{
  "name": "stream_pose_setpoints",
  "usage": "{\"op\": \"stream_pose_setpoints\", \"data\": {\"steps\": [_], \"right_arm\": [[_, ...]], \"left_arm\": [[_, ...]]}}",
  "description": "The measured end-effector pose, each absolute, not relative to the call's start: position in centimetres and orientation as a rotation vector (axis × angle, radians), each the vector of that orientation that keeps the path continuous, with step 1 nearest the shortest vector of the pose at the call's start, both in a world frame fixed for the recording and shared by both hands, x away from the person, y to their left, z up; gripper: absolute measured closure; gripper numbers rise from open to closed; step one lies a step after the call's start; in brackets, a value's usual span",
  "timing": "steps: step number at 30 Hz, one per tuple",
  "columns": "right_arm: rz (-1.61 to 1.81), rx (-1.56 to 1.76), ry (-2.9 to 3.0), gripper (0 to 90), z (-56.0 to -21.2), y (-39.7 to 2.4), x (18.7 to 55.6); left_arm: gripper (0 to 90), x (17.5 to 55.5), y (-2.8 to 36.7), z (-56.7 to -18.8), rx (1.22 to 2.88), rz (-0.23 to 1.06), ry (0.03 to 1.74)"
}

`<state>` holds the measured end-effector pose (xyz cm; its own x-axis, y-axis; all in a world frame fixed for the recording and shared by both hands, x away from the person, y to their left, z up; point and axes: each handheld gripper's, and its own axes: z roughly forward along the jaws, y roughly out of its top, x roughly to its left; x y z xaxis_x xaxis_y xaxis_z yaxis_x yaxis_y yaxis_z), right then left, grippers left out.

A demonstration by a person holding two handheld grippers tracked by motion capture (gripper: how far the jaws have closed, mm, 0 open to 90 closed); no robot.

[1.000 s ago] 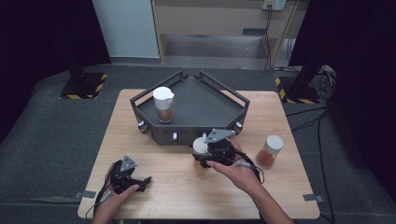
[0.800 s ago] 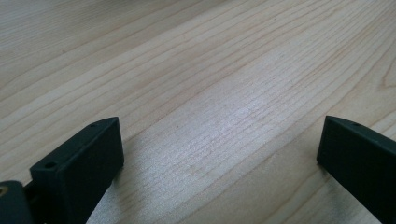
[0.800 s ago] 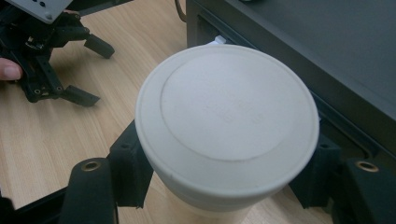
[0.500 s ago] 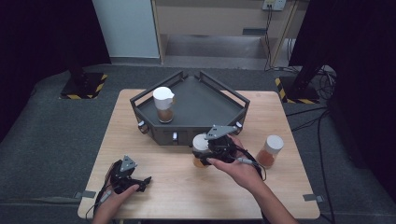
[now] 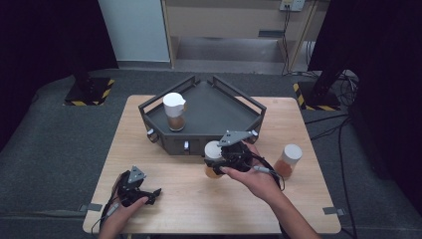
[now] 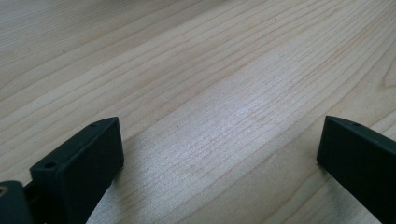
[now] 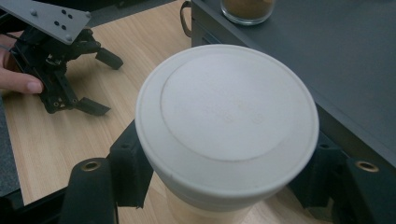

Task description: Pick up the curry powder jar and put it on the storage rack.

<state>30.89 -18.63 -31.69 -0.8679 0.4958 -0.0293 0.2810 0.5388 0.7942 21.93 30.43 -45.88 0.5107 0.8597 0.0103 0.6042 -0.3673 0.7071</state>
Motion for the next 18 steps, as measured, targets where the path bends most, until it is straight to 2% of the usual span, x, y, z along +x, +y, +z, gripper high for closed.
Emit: {"op": "stream_pose_setpoints", "data": {"steps": [18], "right_arm": [[1.233, 0.641, 2.534, 34.2, -29.7, -18.4, 31.2]], "left_arm": [[0.0, 21.9, 30.4, -45.9, 2.102, 0.506, 1.191]]}}
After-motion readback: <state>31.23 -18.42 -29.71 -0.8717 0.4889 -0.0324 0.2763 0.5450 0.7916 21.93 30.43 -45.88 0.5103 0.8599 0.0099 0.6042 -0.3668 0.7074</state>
